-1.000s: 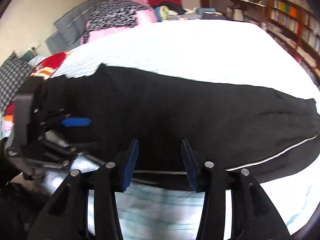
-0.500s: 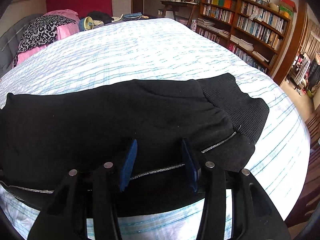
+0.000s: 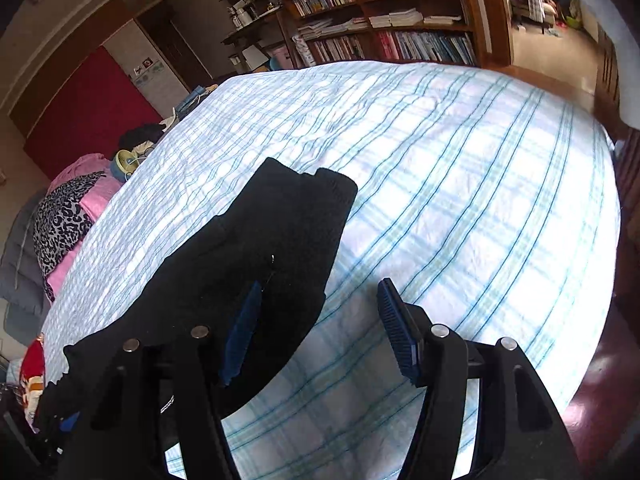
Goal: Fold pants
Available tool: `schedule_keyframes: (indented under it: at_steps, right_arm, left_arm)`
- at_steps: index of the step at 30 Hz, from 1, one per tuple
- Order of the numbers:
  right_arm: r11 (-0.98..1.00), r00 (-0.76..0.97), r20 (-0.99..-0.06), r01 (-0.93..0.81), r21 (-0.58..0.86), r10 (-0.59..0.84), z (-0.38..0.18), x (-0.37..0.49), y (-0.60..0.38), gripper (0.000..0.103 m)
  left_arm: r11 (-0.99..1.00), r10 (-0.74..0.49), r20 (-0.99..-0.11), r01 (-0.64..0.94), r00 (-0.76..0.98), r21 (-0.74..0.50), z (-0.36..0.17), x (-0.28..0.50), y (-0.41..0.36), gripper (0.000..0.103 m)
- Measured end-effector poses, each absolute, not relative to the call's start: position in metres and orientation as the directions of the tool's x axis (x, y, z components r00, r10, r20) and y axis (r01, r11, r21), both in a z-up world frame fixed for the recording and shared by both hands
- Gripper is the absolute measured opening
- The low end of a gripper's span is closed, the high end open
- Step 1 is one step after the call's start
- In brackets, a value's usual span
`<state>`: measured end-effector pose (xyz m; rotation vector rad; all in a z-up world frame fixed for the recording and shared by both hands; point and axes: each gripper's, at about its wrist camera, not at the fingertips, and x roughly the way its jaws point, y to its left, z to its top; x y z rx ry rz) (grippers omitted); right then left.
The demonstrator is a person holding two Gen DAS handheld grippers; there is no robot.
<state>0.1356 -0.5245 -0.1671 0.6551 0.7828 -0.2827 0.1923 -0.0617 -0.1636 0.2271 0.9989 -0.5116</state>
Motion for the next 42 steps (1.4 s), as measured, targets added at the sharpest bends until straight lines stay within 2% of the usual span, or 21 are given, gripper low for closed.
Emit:
schedule_keyframes:
  at_steps: [4,8,10,12,14,17,21,25,31,37,42]
  right_arm:
    - [0.763,0.703,-0.706,0.408,0.502,0.088,-0.174,0.148,-0.523,0.062]
    - [0.804,0.686,-0.722,0.377,0.46,0.091,-0.176,0.169,-0.509,0.064]
    - [0.805,0.684,-0.726,0.386,0.451,0.079,-0.176,0.174,-0.507,0.062]
    - [0.812,0.682,-0.728,0.385,0.439,0.07,-0.175,0.173,-0.506,0.05]
    - [0.805,0.69,-0.718,0.378,0.458,0.084,-0.172,0.174,-0.509,0.027]
    - [0.809,0.709,-0.701,0.37,0.457,0.072,-0.16,0.175,-0.496,0.019]
    - [0.848,0.755,-0.655,0.329,0.415,0.027,-0.125,0.176,-0.472,0.019]
    - [0.913,0.796,-0.604,0.263,0.312,-0.023,-0.083,0.177,-0.43,0.019]
    - [0.969,0.846,-0.533,0.149,0.199,-0.021,-0.041,0.178,-0.353,0.019]
    - [0.995,0.854,-0.52,0.025,0.095,0.028,-0.027,0.186,-0.267,0.018]
    - [0.997,0.829,-0.555,-0.049,0.055,0.072,-0.043,0.197,-0.203,0.018]
  left_arm:
    - [0.86,-0.284,-0.866,0.509,0.411,-0.04,-0.174,0.206,-0.075,0.081]
    - [0.866,-0.286,-0.877,0.495,0.387,-0.063,-0.185,0.214,-0.076,0.087]
    - [0.867,-0.287,-0.877,0.494,0.386,-0.066,-0.185,0.215,-0.075,0.087]
    - [0.868,-0.286,-0.877,0.493,0.386,-0.066,-0.187,0.212,-0.075,0.087]
    - [0.869,-0.287,-0.877,0.49,0.386,-0.069,-0.186,0.21,-0.076,0.087]
    - [0.877,-0.293,-0.872,0.474,0.392,-0.082,-0.183,0.21,-0.075,0.087]
    - [0.893,-0.303,-0.861,0.437,0.41,-0.106,-0.173,0.215,-0.066,0.087]
    - [0.906,-0.312,-0.837,0.406,0.449,-0.12,-0.159,0.217,-0.051,0.087]
    - [0.933,-0.301,-0.807,0.33,0.509,-0.141,-0.142,0.221,-0.017,0.087]
    - [0.952,-0.296,-0.786,0.232,0.543,-0.198,-0.133,0.219,0.037,0.087]
    - [0.958,-0.284,-0.775,0.148,0.564,-0.244,-0.129,0.212,0.08,0.087]
